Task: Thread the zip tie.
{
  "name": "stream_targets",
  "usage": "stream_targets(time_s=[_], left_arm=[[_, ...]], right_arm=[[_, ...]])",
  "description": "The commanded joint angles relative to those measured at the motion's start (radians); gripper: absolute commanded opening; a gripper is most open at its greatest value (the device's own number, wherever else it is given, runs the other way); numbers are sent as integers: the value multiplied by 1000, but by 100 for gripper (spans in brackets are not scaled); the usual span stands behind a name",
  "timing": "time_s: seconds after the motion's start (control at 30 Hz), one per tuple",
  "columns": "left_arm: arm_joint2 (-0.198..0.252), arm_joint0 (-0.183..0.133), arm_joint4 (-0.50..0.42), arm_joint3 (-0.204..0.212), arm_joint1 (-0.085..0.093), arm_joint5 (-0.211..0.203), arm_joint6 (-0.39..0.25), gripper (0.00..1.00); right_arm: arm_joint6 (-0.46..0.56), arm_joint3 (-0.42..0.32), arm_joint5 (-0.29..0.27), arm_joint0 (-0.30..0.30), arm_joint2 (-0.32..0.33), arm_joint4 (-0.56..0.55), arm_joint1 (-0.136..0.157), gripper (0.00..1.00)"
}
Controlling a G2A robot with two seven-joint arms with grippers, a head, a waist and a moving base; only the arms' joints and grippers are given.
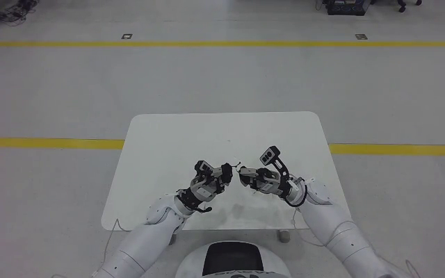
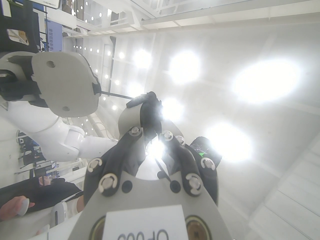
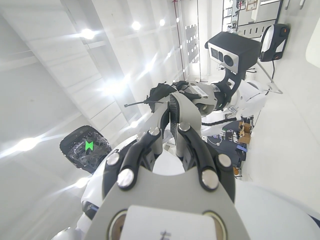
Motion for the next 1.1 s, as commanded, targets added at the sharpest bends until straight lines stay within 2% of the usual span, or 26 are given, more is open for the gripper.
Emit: stream_targets(time_s=[0.0, 1.07], left_arm=[[0, 0, 0, 0, 0, 0, 0, 0], [0, 0, 0, 0, 0, 0, 0, 0]], right_arm=[[-1, 2, 1, 0, -1, -2, -1, 0], [-11, 45, 11, 10, -2, -24, -15, 0]])
